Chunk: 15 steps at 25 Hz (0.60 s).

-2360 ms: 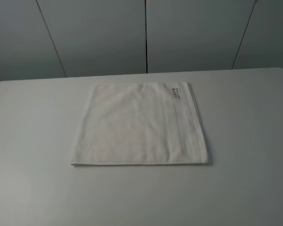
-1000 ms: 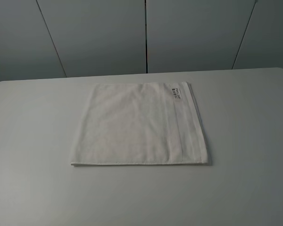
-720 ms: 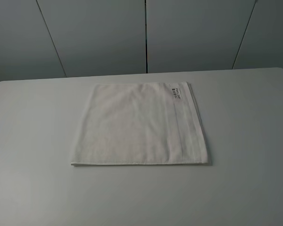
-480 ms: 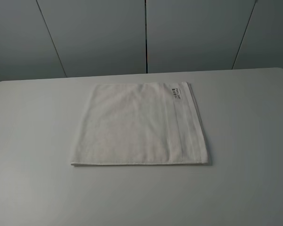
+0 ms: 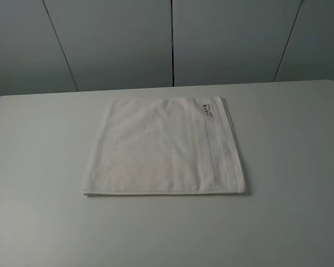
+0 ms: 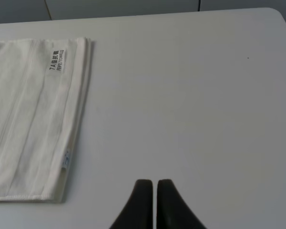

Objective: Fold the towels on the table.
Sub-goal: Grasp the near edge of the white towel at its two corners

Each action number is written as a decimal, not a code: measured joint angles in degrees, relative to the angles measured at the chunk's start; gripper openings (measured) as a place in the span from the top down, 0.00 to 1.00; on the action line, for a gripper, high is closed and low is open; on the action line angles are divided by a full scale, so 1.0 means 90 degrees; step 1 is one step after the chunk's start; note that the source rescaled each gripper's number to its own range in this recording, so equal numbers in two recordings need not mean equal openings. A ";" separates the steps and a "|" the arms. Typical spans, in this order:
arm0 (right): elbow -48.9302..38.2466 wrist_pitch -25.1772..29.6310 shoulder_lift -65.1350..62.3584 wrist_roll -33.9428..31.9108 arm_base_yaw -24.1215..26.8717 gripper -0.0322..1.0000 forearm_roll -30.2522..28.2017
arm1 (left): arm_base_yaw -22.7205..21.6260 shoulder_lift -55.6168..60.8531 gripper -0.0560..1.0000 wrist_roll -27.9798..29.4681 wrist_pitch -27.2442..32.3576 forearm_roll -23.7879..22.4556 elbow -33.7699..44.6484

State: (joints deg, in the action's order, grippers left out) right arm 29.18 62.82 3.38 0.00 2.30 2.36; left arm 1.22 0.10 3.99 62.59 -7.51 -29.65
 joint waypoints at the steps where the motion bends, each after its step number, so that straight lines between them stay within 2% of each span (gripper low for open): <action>1: 0.0000 0.0000 0.0000 0.0000 0.0000 0.97 0.0000 | 0.0000 0.0000 0.00 0.0000 0.0000 0.0015 0.0000; 15: 0.0000 0.0000 0.0000 0.0000 0.0000 0.97 0.0079 | 0.0000 0.0000 0.00 0.0000 0.0000 0.0015 0.0000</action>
State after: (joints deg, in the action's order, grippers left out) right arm 29.18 62.82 3.38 0.00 2.30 3.07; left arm 1.22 0.10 3.99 62.59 -7.38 -29.65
